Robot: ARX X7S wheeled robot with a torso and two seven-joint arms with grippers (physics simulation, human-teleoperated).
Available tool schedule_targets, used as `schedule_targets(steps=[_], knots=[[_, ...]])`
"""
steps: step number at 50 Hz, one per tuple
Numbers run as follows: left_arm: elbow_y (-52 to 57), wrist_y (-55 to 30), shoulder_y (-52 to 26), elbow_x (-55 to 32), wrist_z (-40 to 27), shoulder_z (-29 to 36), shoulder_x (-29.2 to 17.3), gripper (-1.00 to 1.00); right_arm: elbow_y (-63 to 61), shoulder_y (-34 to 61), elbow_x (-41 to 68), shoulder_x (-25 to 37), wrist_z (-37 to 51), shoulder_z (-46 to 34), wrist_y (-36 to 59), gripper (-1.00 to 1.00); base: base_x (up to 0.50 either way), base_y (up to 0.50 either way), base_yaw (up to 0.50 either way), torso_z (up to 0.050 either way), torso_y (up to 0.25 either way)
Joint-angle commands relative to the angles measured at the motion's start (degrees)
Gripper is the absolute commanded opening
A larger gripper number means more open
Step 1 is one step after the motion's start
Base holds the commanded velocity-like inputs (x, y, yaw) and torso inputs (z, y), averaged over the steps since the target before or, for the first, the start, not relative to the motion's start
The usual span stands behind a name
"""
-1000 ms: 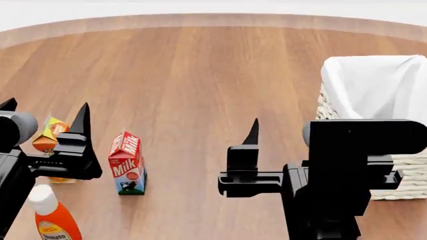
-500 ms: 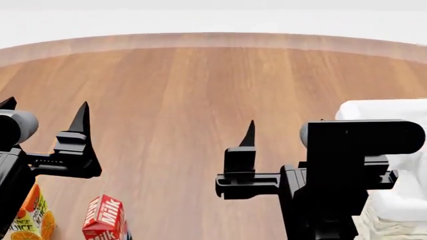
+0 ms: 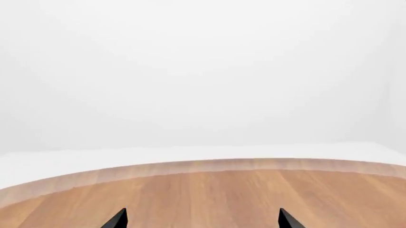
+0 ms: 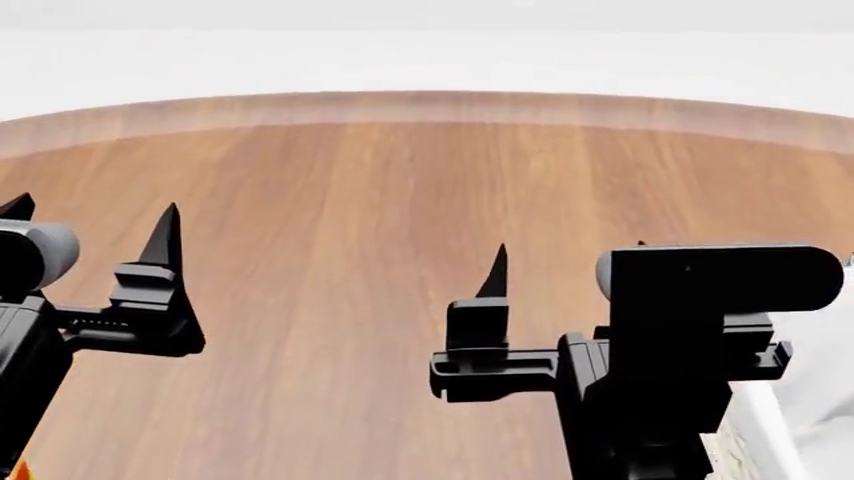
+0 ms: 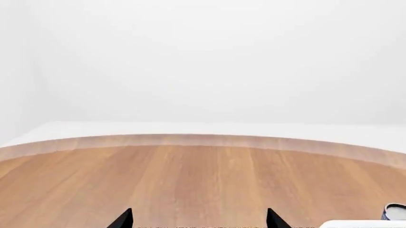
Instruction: Pick the milk and place it in the basket.
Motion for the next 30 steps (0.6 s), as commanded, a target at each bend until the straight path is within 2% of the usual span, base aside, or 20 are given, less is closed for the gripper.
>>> schedule_targets(steps=[1,10,20,23,25,30], knots=[[0.46,0.11,0.37,0.64,0.81,-0.98,0.79,1.00,0.23,-1.42,0.12,-0.61,-2.67,0.81,-2.98,1.00,0.50,0.00,0.00,0.000,0.000],[0.26,0.38,0.47,0.22,0.49,-0.84,0.63,1.00,0.46,-1.53,0.50,-0.32,-2.34,0.28,-2.97,1.00,0.50,0.00,0.00,0.000,0.000],[-0.24,1.26,0.85,0.12,0.19,-0.27,0.23,1.00,1.89,-1.51,2.38,-0.47,-3.18,1.09,-2.07,1.00,0.00,0.00,0.00,0.000,0.001],[-0.28,1.36,0.92,0.04,0.14,-0.26,0.16,1.00,3.89,-1.00,1.45,-1.27,-1.08,1.56,-0.88,1.00,0.00,0.00,0.00,0.000,0.000],[-0.39,1.34,0.78,-0.12,0.12,-0.46,0.07,1.00,5.95,-3.08,-1.66,1.24,-2.81,-3.61,-7.45,1.00,0.00,0.00,0.00,0.000,0.000],[-0.36,0.90,0.27,-0.58,-0.11,-0.91,-0.07,1.00,12.06,-4.44,1.30,2.17,-9.56,-5.83,-9.26,1.00,0.00,0.00,0.00,0.000,0.000]])
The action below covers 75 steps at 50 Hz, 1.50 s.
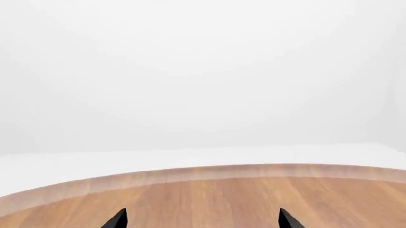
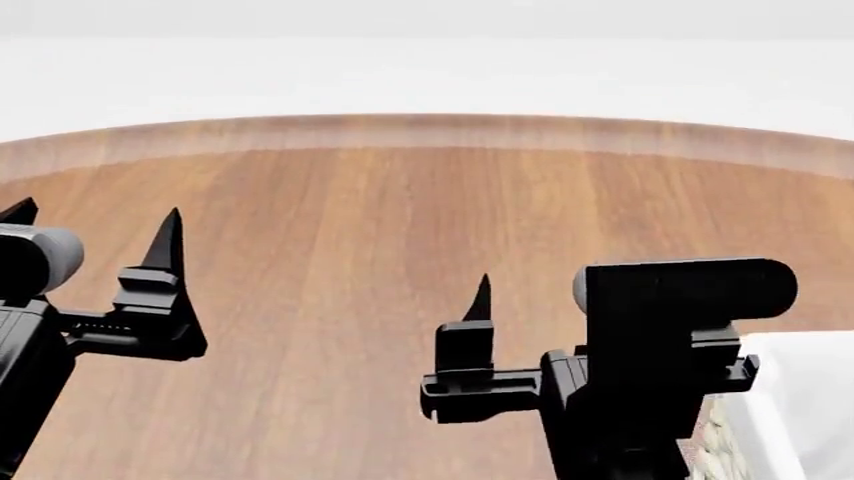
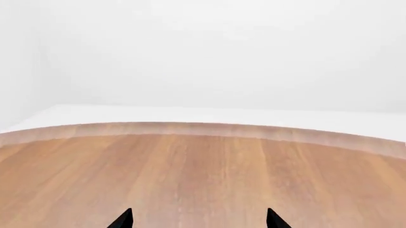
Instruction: Pick the milk and place it in the basket.
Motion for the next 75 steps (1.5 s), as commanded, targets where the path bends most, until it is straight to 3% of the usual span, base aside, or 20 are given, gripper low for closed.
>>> schedule_targets(steps=[1,9,14,19,21,22,26,27,30,38,40,41,50,75], knots=[[0.45,-0.59,-0.24,0.32,0.88,-1.74,0.84,1.00,7.94,-2.77,1.40,0.87,-9.28,-3.06,-5.69,1.00,0.00,0.00,0.00,0.000,0.000],[-0.01,-0.67,-0.89,-0.15,0.63,-2.33,0.58,1.00,14.26,-3.96,3.33,4.70,-16.76,-10.03,-3.81,1.00,0.00,0.00,0.00,0.000,0.000],[0.05,-0.61,-0.86,-0.38,0.43,-2.28,0.48,1.00,14.78,-3.61,9.09,4.28,-20.09,-9.14,1.98,1.00,0.00,0.00,0.00,0.000,0.000],[0.17,-0.46,-0.73,-0.55,0.22,-2.12,0.35,1.00,16.22,-3.80,8.41,8.27,-28.31,-17.46,-2.30,1.00,0.00,0.00,0.00,0.000,0.000],[-0.12,-0.17,-0.66,-0.51,0.21,-2.03,0.26,1.00,16.07,-4.49,8.88,7.23,-27.63,-14.10,-4.65,1.00,0.00,0.00,0.00,0.000,0.000],[-0.38,0.09,-0.63,-0.44,0.25,-1.96,0.17,1.00,15.70,-3.62,9.71,8.36,-28.08,-15.84,-1.34,1.00,0.00,0.00,0.00,0.000,0.000],[-0.57,0.23,-0.66,-0.56,0.10,-1.92,0.08,1.00,14.50,-4.32,9.09,9.68,-30.98,-17.14,-5.51,1.00,0.00,0.00,0.00,0.000,0.000],[-0.62,0.34,-0.63,-0.54,0.07,-1.83,0.05,1.00,14.95,-3.61,11.42,9.57,-31.26,-17.01,-1.55,1.00,0.00,0.00,0.00,0.000,0.000],[-0.73,0.45,-0.60,-0.62,-0.05,-1.76,-0.02,1.00,13.31,-3.40,11.30,11.23,-33.54,-20.38,-1.78,1.00,0.00,0.00,0.00,0.000,0.000],[-1.04,1.17,-0.21,-0.60,-0.32,-1.20,-0.24,1.00,13.59,-4.48,6.34,13.05,-36.13,-23.86,-10.77,1.00,0.00,0.00,0.00,0.000,0.000],[-1.18,1.38,-0.13,-0.59,-0.38,-1.08,-0.29,1.00,13.69,-4.34,6.10,13.13,-35.95,-24.37,-10.46,1.00,0.00,0.00,0.00,0.000,0.000],[-1.22,1.54,-0.03,-0.50,-0.44,-0.82,-0.31,1.00,13.57,-3.41,8.02,13.10,-35.92,-25.44,-5.60,1.00,0.00,0.00,0.00,0.000,0.000],[-1.16,1.32,-0.34,-0.99,-0.89,-0.68,-0.47,1.00,12.69,-3.16,11.17,12.43,-35.82,-25.07,-2.01,1.00,0.00,0.00,0.00,0.000,0.000],[-1.27,2.18,0.10,-1.31,-2.14,1.27,-0.93,1.00,7.59,2.16,9.63,12.80,-36.46,-35.10,0.59,1.00,0.00,0.00,0.00,0.000,0.000]])
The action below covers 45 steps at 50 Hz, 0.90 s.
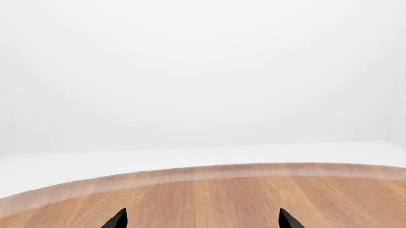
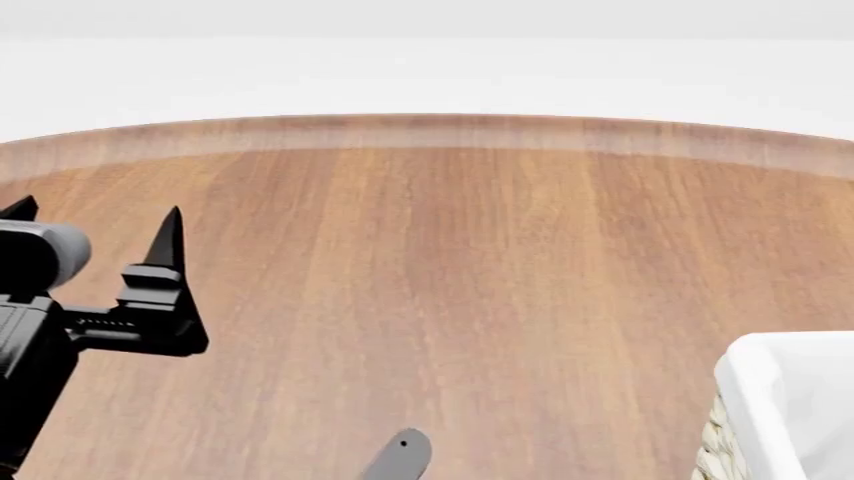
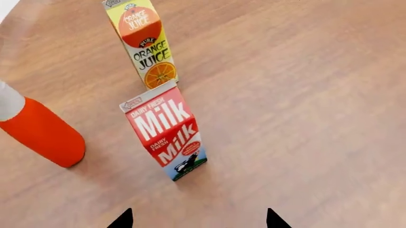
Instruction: Pick the milk and place it in the basket.
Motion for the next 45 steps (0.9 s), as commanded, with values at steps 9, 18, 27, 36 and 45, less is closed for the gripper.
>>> schedule_targets(steps=[9,18,27,36,45], knots=[[0.22,0.65,0.73,0.83,0.56,0.01,0.69,1.00,-3.49,2.26,-0.03,-1.24,-2.80,-2.58,-0.76,1.00,0.00,0.00,0.00,0.000,0.000],[0.32,0.66,0.66,0.41,0.26,0.18,0.45,1.00,-3.89,3.06,-1.46,-0.91,-2.78,-3.45,-3.38,1.00,0.00,0.00,0.00,0.000,0.000],[-0.04,1.25,0.80,0.31,0.03,0.62,0.22,1.00,-0.20,3.65,-4.31,-0.57,-4.86,-5.41,-8.89,1.00,0.00,0.00,0.00,0.000,0.000],[-0.30,1.59,0.85,0.12,-0.22,0.86,-0.08,1.00,4.67,4.19,-6.20,-1.56,-8.45,-8.30,-13.99,1.00,0.00,0.00,0.00,0.000,0.000],[-0.55,2.23,1.22,0.04,-0.43,1.32,-0.31,1.00,6.47,4.02,-6.60,-1.99,-10.06,-9.07,-16.71,1.00,0.00,0.00,0.00,0.000,0.000]])
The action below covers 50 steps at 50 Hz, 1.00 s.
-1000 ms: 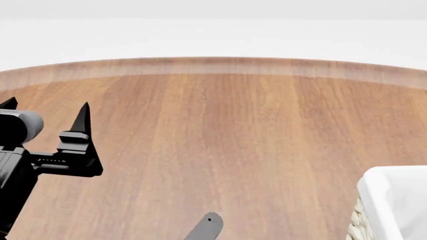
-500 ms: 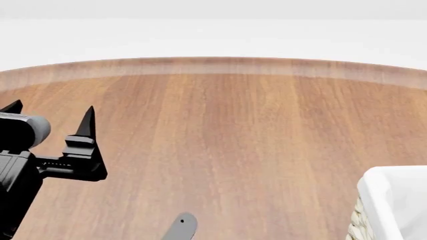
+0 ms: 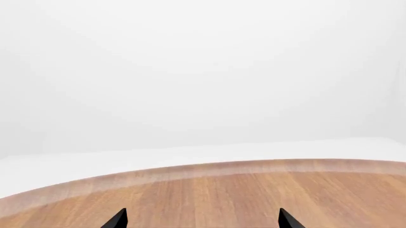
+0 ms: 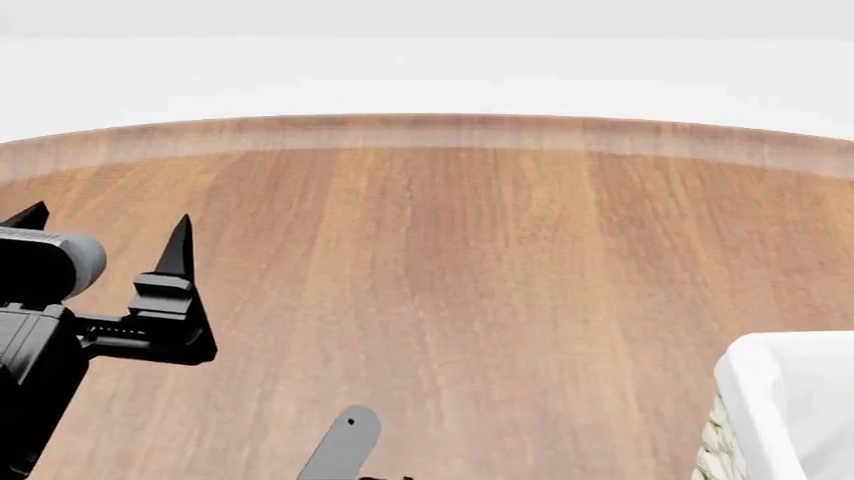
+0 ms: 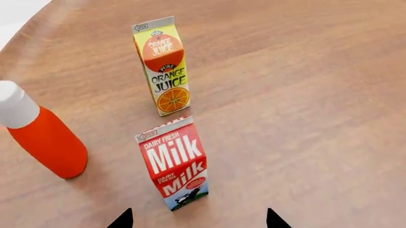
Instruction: Pick the milk and place it in the basket.
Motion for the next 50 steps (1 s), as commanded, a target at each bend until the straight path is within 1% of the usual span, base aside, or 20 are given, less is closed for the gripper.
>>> schedule_targets(steps=[1,16,24,50], knots=[[0.22,0.46,0.63,0.98,1.00,-0.67,0.83,1.00,2.73,-0.61,-1.52,-1.44,-5.36,-0.67,-6.23,1.00,0.00,0.00,0.00,0.000,0.000],[-0.21,1.24,0.81,0.82,0.60,0.12,0.52,1.00,7.59,-0.11,-2.69,-2.37,-7.63,-1.37,-10.47,1.00,0.00,0.00,0.00,0.000,0.000],[0.21,0.79,0.53,0.13,0.32,-0.20,0.41,1.00,12.48,0.80,-3.67,-4.04,-10.07,-2.37,-13.86,1.00,0.00,0.00,0.00,0.000,0.000],[-0.45,1.79,0.66,-0.57,-0.22,0.43,-0.09,1.00,21.25,1.60,-5.03,-7.14,-15.26,-5.15,-20.46,1.00,0.00,0.00,0.00,0.000,0.000]])
